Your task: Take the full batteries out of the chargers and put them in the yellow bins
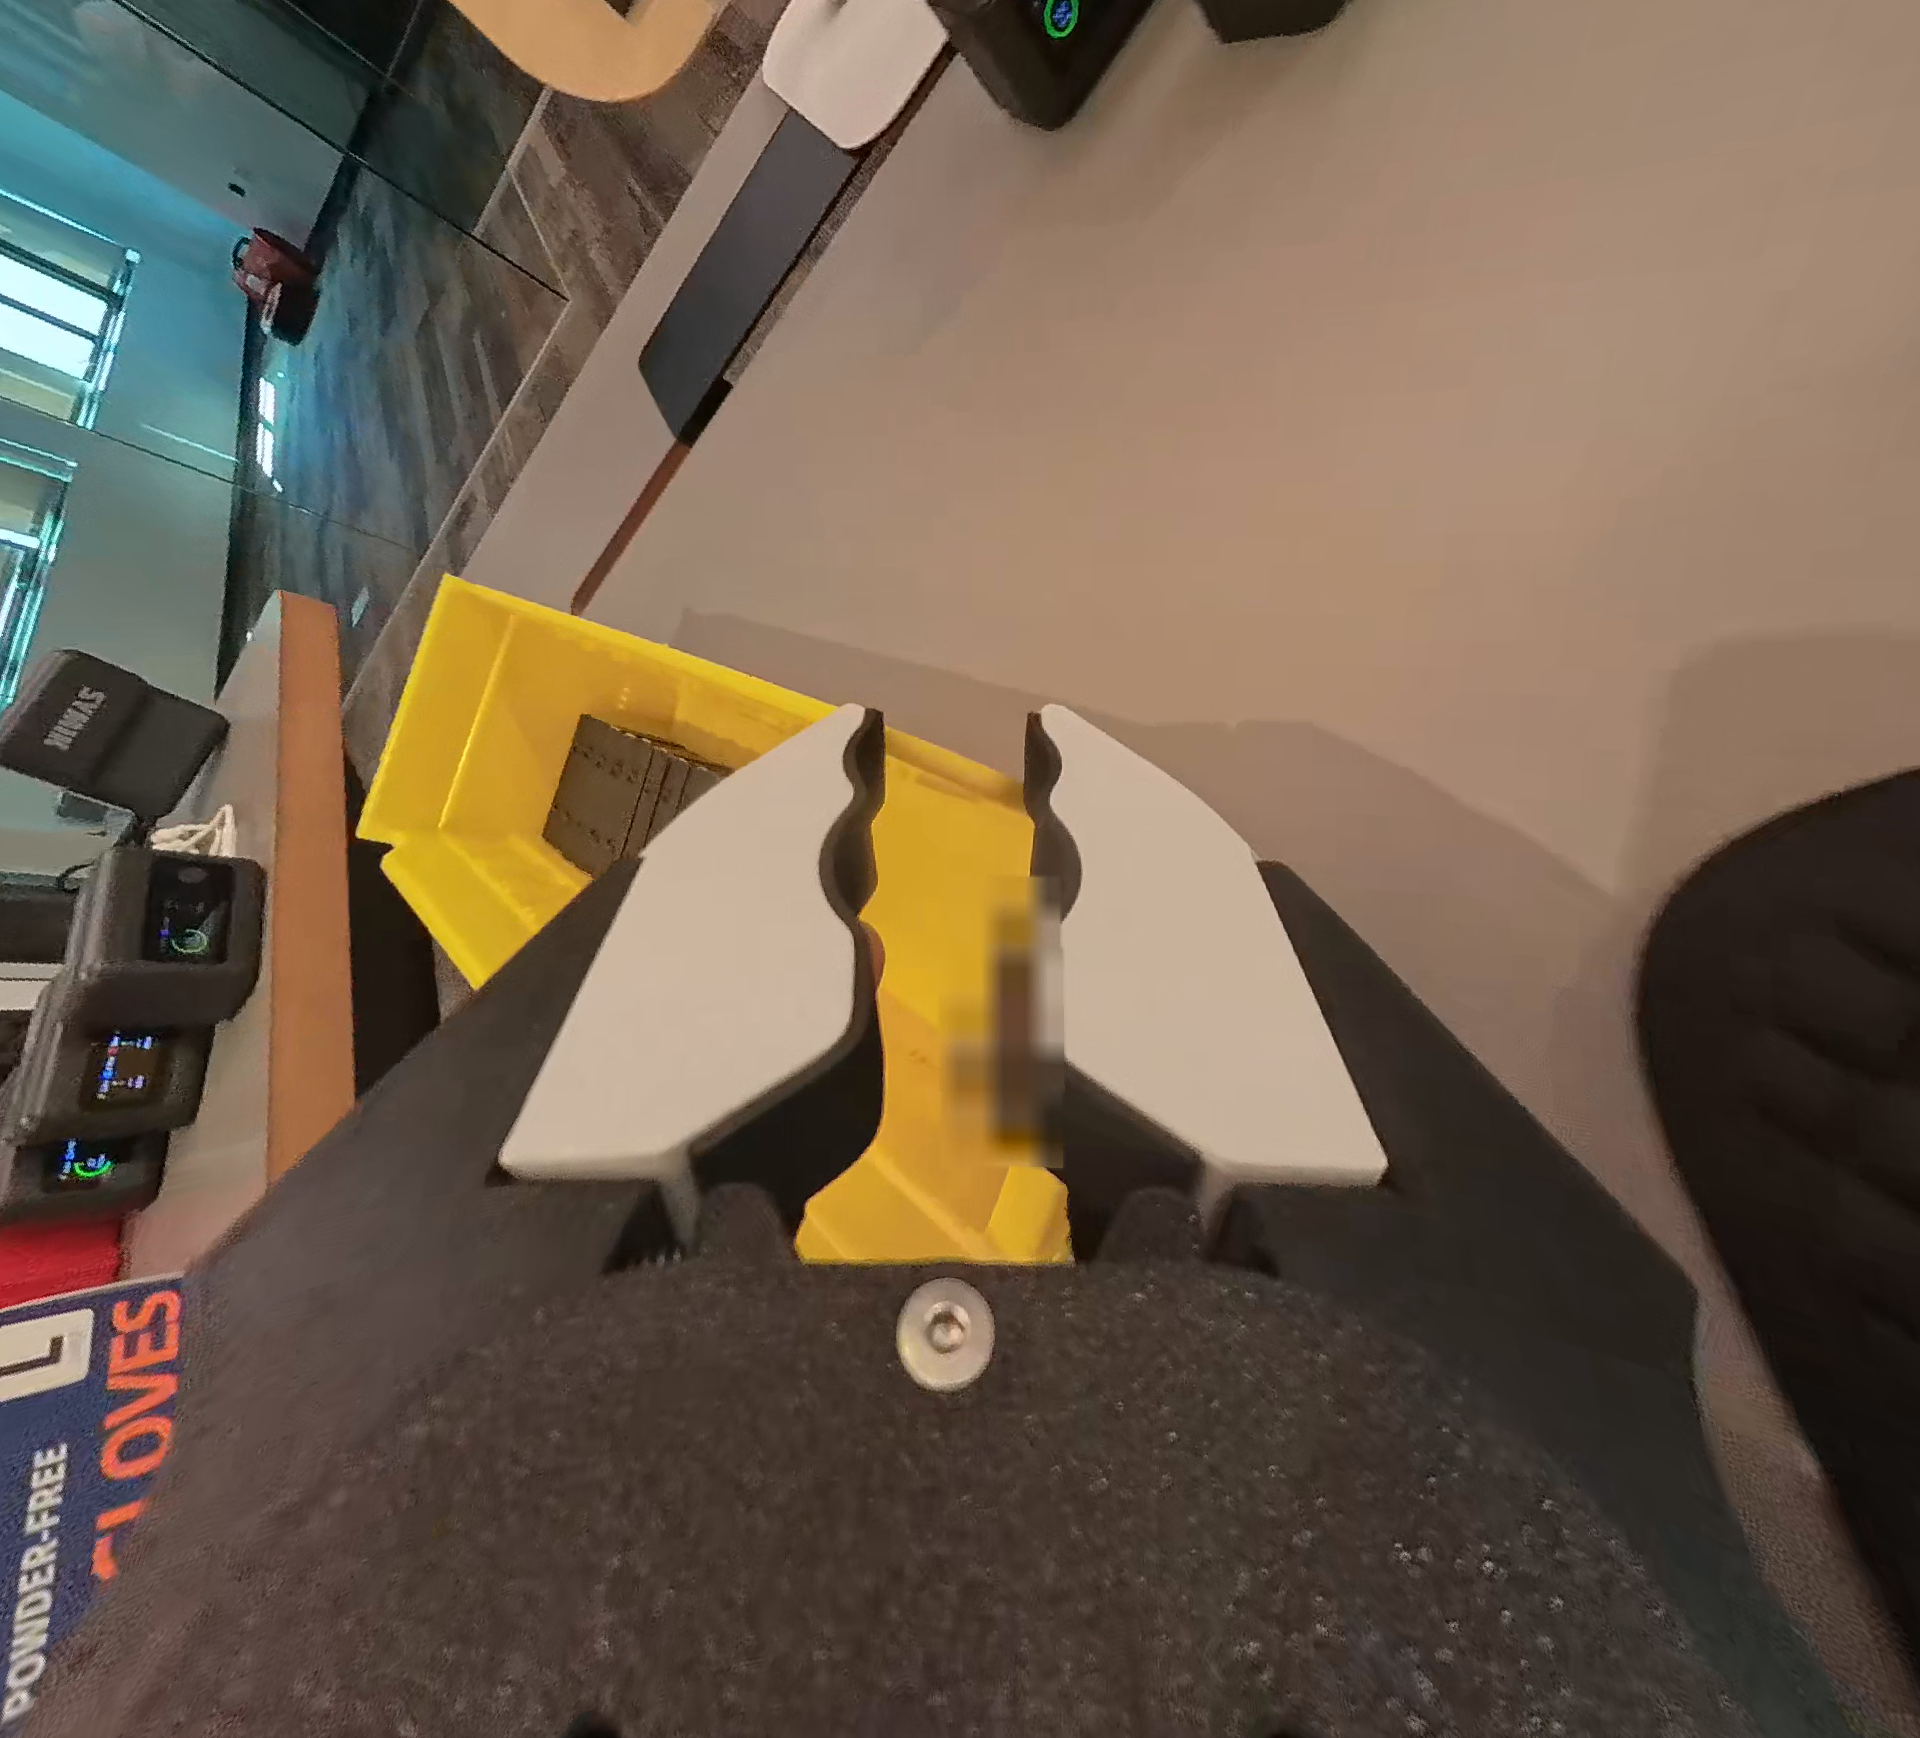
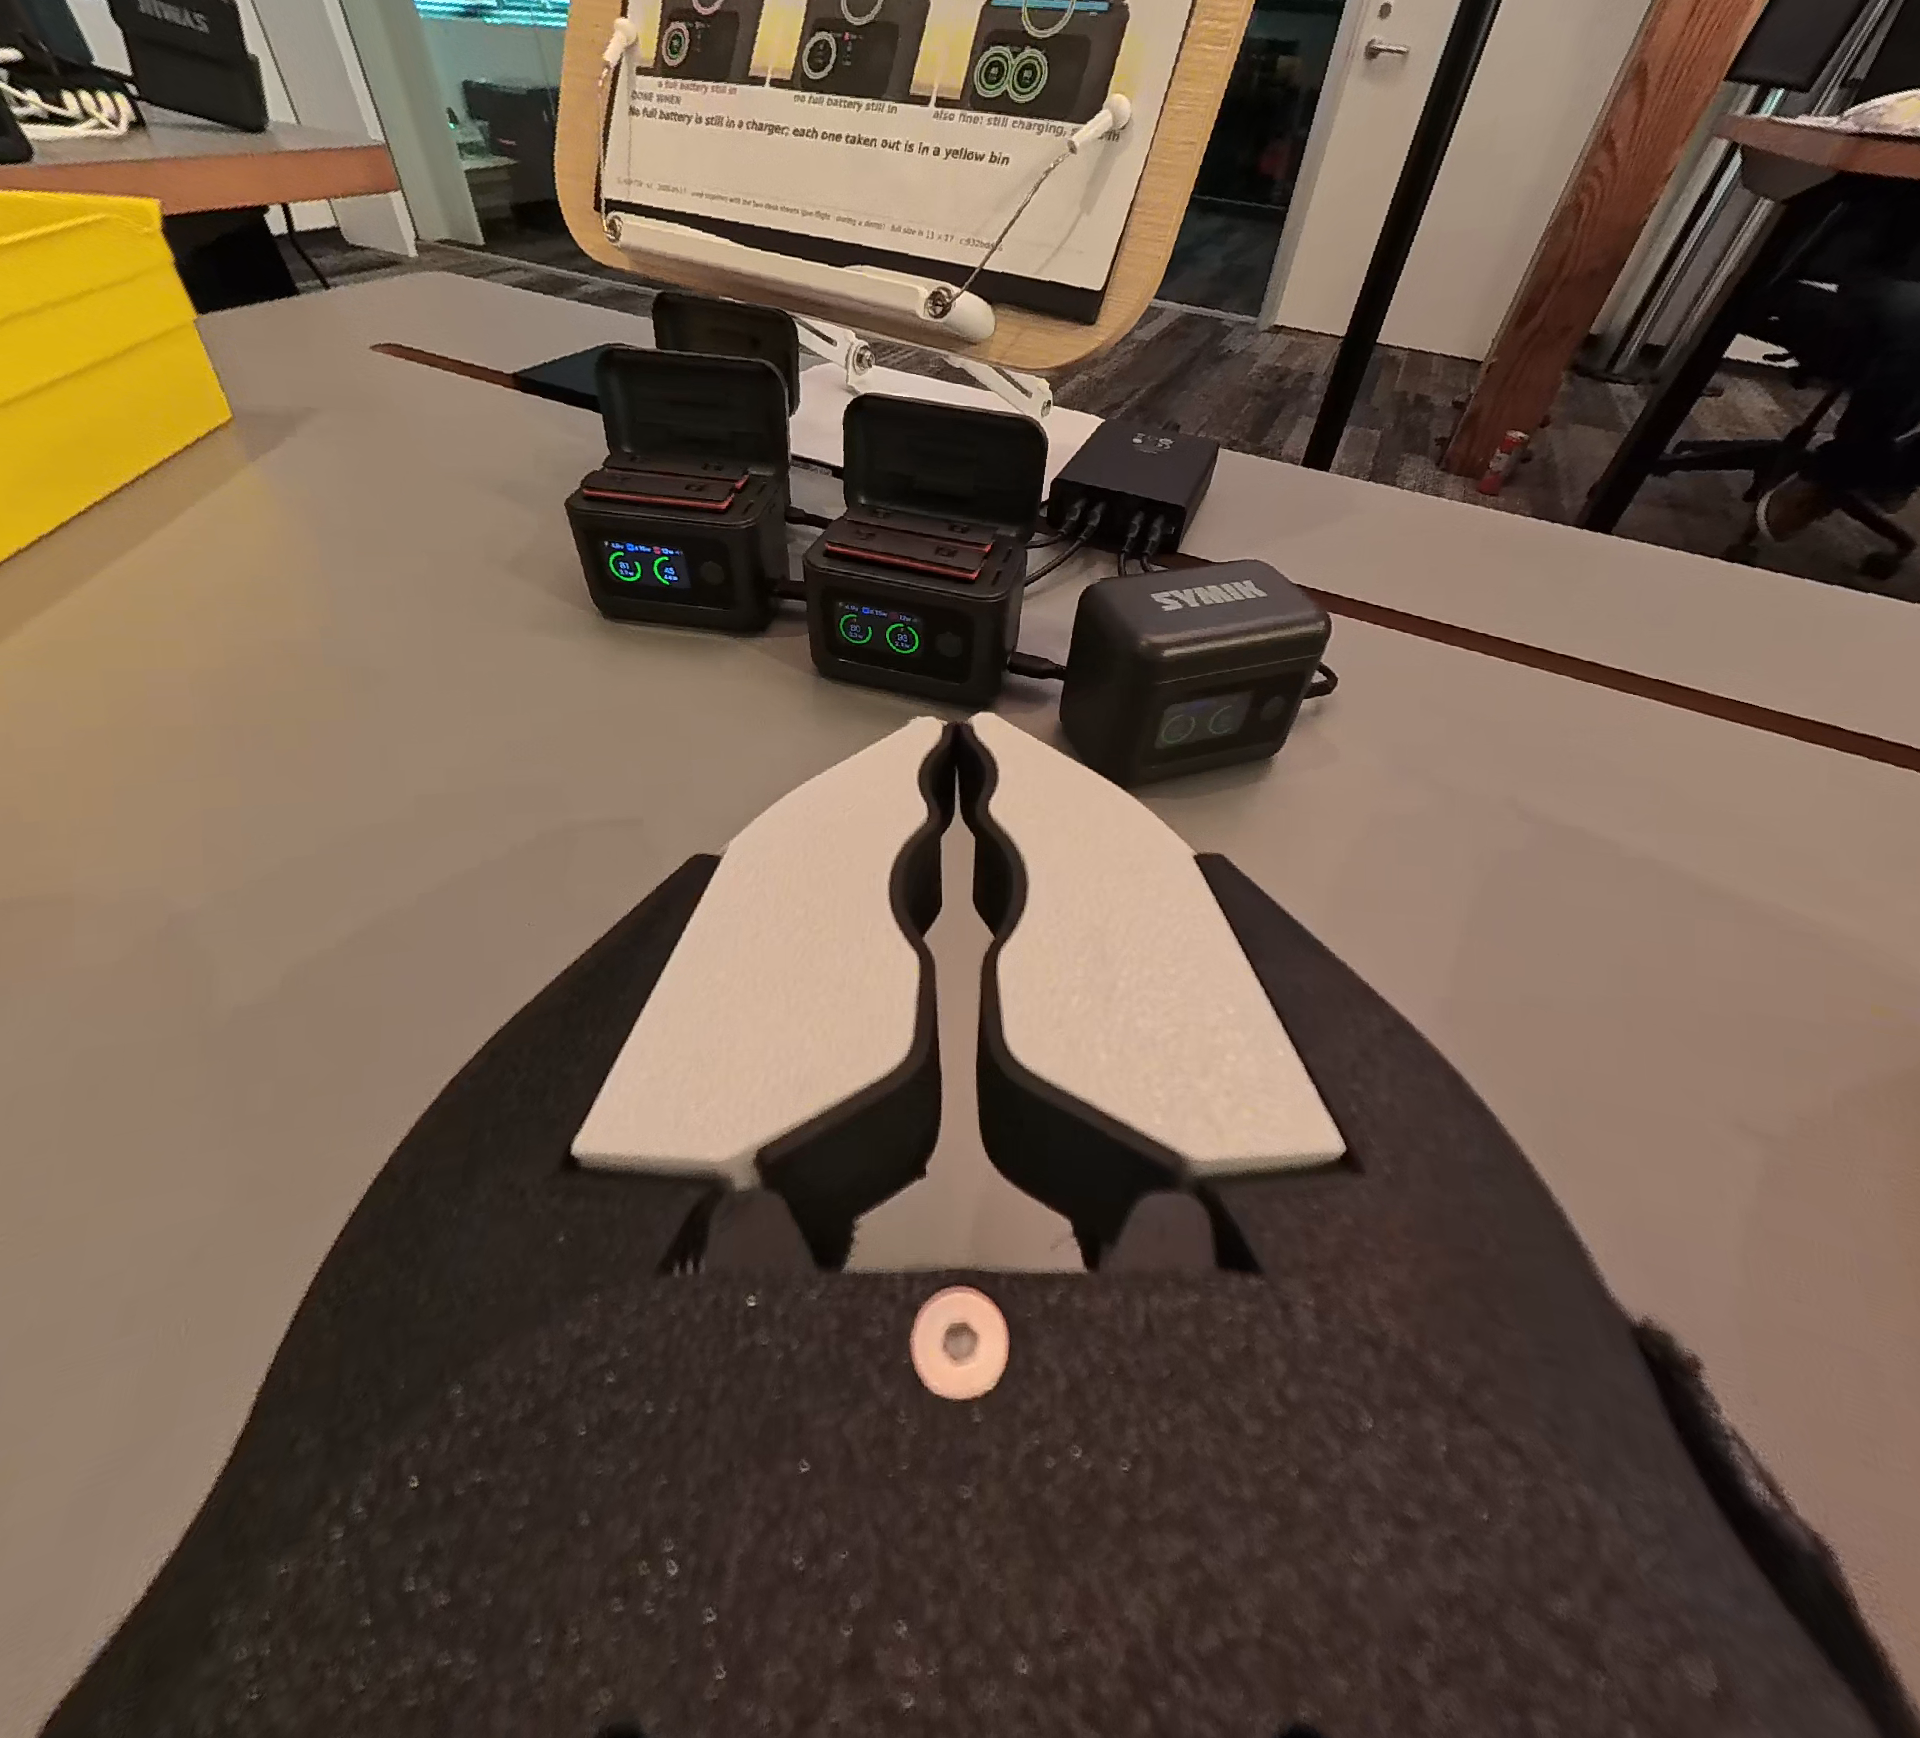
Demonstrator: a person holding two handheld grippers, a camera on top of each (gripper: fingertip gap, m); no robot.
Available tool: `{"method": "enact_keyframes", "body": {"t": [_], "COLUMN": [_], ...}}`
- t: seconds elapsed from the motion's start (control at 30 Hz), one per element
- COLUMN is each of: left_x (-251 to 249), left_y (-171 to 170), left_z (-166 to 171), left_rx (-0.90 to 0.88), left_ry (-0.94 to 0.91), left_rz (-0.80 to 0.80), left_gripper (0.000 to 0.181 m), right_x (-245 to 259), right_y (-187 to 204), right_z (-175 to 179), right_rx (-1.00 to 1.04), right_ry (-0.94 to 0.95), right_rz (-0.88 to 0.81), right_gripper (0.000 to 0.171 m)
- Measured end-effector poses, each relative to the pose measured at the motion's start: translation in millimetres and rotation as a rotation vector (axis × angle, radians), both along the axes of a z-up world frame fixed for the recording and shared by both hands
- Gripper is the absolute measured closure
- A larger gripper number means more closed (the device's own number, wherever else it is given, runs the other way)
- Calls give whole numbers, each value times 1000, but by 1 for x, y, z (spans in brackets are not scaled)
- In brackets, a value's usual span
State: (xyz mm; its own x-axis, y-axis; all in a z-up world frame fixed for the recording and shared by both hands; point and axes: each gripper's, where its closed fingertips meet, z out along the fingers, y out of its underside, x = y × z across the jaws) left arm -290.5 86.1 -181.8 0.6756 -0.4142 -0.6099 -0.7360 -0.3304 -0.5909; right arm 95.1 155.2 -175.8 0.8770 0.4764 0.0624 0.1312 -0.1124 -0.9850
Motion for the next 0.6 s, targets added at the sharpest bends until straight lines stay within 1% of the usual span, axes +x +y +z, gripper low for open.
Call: {"method": "enact_keyframes", "body": {"t": [0.13,0.23,0.3,0.37,0.47,0.6], "left_x": [-17,-19,-14,4,46,105], "left_y": [19,21,20,17,11,15], "left_z": [0,1,8,18,27,25], "left_rx": [-13,-24,15,56,86,79], "left_ry": [-9,-10,-32,-79,-170,-330], "left_rz": [26,35,34,2,-84,-194], "left_gripper": [155,156,159,157,154,152], "right_x": [2,3,3,2,1,-1], "right_y": [1,1,1,1,1,1], "right_z": [0,0,-1,-2,-3,-5], "right_rx": [-2,-1,-3,-6,-8,-12], "right_ry": [-2,-3,-2,-3,-7,-15], "right_rz": [-7,-10,-10,-8,-3,3], "right_gripper": [171,171,171,171,171,171]}}
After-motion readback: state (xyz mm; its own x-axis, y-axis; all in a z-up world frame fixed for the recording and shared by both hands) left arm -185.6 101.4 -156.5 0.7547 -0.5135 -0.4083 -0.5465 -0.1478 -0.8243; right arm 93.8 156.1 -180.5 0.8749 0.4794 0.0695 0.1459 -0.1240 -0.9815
